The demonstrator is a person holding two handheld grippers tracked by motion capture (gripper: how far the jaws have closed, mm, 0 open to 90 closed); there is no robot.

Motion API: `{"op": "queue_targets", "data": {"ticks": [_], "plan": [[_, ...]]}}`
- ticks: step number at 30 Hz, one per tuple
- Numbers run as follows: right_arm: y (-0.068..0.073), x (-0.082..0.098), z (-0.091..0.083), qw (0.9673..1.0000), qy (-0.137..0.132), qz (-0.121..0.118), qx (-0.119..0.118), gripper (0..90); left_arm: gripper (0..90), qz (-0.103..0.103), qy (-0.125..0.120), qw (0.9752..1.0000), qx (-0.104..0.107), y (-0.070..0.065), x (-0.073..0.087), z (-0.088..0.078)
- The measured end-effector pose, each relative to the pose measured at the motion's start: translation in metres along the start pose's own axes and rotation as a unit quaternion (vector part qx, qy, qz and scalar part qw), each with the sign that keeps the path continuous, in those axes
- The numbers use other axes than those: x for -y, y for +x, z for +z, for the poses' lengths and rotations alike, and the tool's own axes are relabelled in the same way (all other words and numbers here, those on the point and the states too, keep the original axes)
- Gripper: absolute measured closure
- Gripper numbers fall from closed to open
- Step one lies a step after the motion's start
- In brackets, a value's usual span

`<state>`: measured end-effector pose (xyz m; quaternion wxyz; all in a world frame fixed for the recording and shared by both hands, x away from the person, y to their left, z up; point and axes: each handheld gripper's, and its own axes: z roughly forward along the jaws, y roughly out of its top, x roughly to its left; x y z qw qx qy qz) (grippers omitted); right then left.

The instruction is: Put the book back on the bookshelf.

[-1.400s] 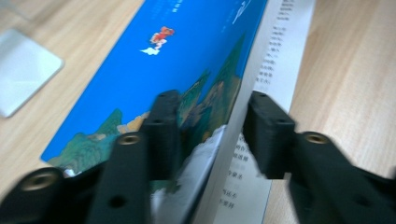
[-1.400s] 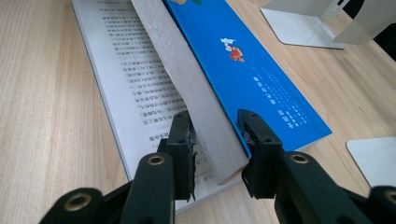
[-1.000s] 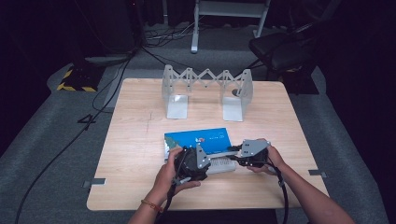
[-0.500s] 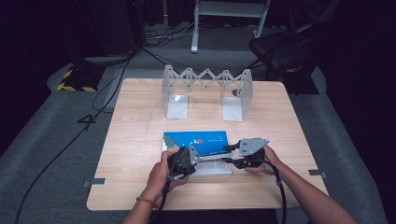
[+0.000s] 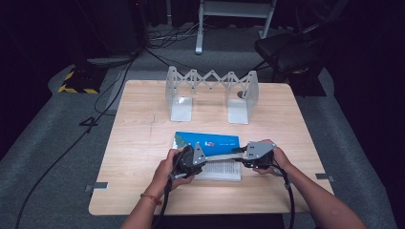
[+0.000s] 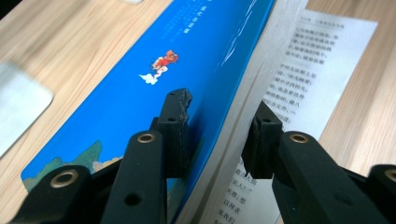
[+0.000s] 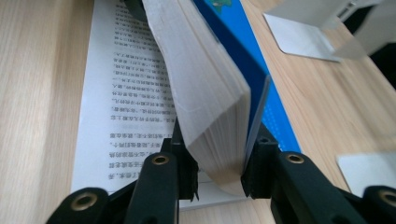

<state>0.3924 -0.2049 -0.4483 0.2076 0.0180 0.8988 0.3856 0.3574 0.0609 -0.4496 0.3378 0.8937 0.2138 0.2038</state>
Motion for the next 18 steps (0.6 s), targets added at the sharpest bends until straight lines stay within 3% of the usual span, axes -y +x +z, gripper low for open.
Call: {"op": "queue_targets", "data": {"ticks": [1,7,10,12,15,18], "plan": [[0.000,0.003,-0.005,1.0000,0.002,0.004,0.006,70.9,65.6,0.005,-0.006,0.9999,0.006,-0.002,-0.009,0.008],[0.000,0.017,-0.025,0.9991,0.019,0.025,0.029,71.2,60.7,0.000,-0.005,1.0000,0.008,-0.008,-0.022,0.024],[0.002,0.024,-0.032,0.9985,0.026,0.032,0.035,71.1,51.6,-0.010,-0.013,0.9999,0.004,-0.014,-0.028,0.030],[0.003,0.024,-0.033,0.9984,0.027,0.034,0.037,71.1,47.1,0.003,-0.014,0.9998,0.011,-0.017,-0.030,0.031],[0.005,0.024,-0.033,0.9981,0.031,0.034,0.041,70.8,48.7,0.017,-0.012,0.9998,-0.003,-0.025,-0.035,0.036],[0.006,0.023,-0.033,0.9978,0.033,0.036,0.044,70.2,59.2,0.024,-0.018,0.9995,-0.005,-0.028,-0.038,0.037]]}}
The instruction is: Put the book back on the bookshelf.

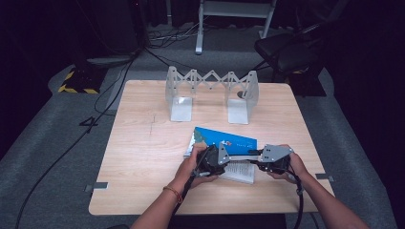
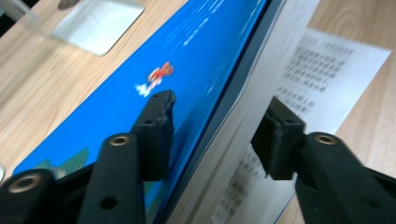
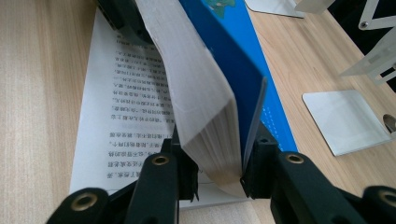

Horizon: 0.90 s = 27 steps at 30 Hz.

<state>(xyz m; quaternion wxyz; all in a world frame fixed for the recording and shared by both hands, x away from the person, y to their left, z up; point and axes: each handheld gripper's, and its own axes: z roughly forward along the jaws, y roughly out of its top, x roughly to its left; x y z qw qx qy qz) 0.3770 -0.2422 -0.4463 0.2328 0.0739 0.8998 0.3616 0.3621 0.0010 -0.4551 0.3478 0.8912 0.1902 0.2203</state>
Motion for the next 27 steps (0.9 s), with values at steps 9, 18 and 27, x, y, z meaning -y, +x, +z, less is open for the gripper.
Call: {"op": "queue_targets", "data": {"ticks": [9,18,27], "plan": [[-0.014,0.010,-0.010,0.9971,-0.044,0.062,0.005,38.7,70.0,-0.043,-0.049,0.9978,0.012,0.008,0.009,-0.003],[-0.048,0.053,-0.014,0.9852,-0.025,0.166,0.037,31.0,72.1,-0.068,-0.090,0.9936,0.011,0.015,0.012,-0.013],[-0.052,0.066,0.004,0.9823,0.006,0.184,0.035,30.8,73.9,-0.086,-0.124,0.9885,0.007,0.024,0.013,-0.027]]}}
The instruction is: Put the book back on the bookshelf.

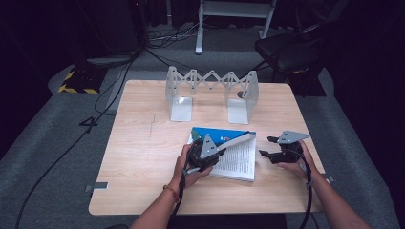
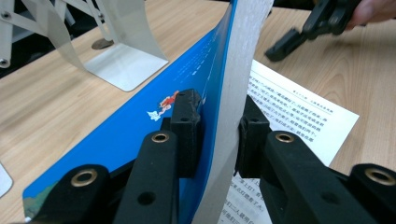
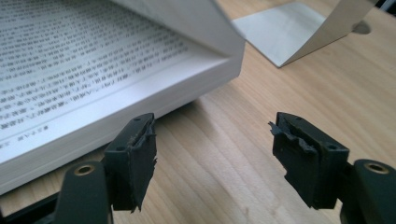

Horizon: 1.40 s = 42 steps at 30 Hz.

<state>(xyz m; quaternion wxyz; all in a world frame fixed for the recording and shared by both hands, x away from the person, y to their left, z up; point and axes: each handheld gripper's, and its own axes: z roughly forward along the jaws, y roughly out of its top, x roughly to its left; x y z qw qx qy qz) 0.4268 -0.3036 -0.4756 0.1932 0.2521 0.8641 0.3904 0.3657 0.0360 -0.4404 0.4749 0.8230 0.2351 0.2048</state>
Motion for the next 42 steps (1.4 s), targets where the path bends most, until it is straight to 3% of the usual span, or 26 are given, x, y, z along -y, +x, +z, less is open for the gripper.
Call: {"op": "queue_targets", "data": {"ticks": [3,6,11,13,17,20,24,31,42], "plan": [[0.002,0.001,0.006,0.9999,0.010,-0.011,-0.003,30.2,74.6,-0.001,-0.005,1.0000,0.004,0.002,-0.001,-0.004],[0.002,0.004,0.014,0.9996,0.007,0.001,-0.026,30.1,74.9,-0.008,-0.015,0.9998,0.008,0.004,-0.002,-0.008],[0.006,0.004,0.024,0.9989,0.010,-0.012,-0.044,30.5,75.2,-0.011,-0.025,0.9994,0.022,0.007,-0.004,-0.012],[0.008,0.004,0.024,0.9991,-0.001,-0.015,-0.041,31.7,75.2,-0.011,-0.028,0.9993,0.022,0.007,-0.004,-0.013],[0.006,0.002,0.019,0.9972,-0.042,0.010,-0.060,33.7,75.3,-0.019,-0.039,0.9985,0.033,0.012,-0.005,-0.018],[0.011,-0.008,0.009,0.9966,-0.069,-0.008,-0.045,39.0,75.3,-0.025,-0.043,0.9979,0.042,0.014,-0.005,-0.022],[0.014,-0.023,-0.001,0.9933,-0.109,0.002,-0.039,42.8,75.2,-0.029,-0.054,0.9974,0.037,0.016,-0.007,-0.032],[0.020,-0.047,-0.005,0.9903,-0.137,0.005,-0.022,42.9,74.6,-0.030,-0.047,0.9979,0.031,0.012,0.000,-0.045],[0.035,-0.076,-0.008,0.9852,-0.165,-0.017,-0.041,43.0,72.1,-0.054,-0.042,0.9972,0.031,0.005,0.021,-0.064]]}}
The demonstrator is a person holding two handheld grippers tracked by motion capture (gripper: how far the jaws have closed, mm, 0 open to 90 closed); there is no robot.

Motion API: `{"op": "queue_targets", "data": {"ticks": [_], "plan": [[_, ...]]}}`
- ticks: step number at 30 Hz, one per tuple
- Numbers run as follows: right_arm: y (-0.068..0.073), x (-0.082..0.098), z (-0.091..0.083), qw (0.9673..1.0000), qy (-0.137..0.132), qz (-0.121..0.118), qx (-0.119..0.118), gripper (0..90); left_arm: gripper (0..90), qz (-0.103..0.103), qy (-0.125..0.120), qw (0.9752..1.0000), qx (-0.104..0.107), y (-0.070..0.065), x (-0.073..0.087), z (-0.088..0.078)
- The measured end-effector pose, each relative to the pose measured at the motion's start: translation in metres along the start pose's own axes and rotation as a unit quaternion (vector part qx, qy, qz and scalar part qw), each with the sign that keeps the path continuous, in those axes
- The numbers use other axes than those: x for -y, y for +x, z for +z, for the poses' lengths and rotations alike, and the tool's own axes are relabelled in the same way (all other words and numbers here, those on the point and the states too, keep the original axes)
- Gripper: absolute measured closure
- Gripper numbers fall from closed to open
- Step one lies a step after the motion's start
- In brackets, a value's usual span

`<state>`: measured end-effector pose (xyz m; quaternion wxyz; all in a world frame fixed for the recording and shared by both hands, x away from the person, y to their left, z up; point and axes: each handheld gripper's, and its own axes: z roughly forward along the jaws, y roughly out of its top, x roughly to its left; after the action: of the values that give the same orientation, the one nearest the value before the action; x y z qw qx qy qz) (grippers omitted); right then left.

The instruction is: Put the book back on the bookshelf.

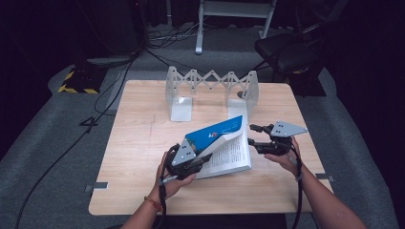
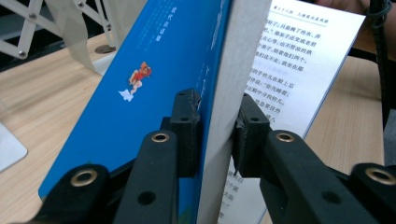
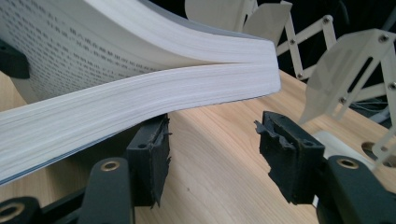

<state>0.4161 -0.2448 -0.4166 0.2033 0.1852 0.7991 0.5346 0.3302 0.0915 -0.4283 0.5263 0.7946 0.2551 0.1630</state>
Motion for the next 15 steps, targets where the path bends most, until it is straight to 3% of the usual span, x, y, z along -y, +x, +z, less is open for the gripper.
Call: {"op": "queue_targets", "data": {"ticks": [2,4,10,12,15], "plan": [[0.002,-0.004,0.001,1.0000,-0.004,0.000,-0.005,43.0,69.9,-0.013,0.001,0.9999,-0.003,-0.001,0.002,-0.004],[0.003,-0.009,0.003,0.9999,-0.011,-0.001,-0.007,43.0,66.5,-0.014,0.005,0.9998,-0.016,-0.004,0.004,-0.007],[0.003,-0.020,0.009,0.9992,-0.027,-0.002,-0.029,43.0,59.0,-0.018,0.012,0.9995,-0.022,-0.006,0.006,-0.007],[0.001,-0.021,0.011,0.9992,-0.028,0.000,-0.030,43.0,61.5,-0.015,0.010,0.9996,-0.022,-0.005,0.006,-0.009],[0.002,-0.023,0.013,0.9991,-0.031,0.000,-0.031,43.0,71.6,-0.011,0.012,0.9999,-0.005,0.002,0.008,-0.011]]}}
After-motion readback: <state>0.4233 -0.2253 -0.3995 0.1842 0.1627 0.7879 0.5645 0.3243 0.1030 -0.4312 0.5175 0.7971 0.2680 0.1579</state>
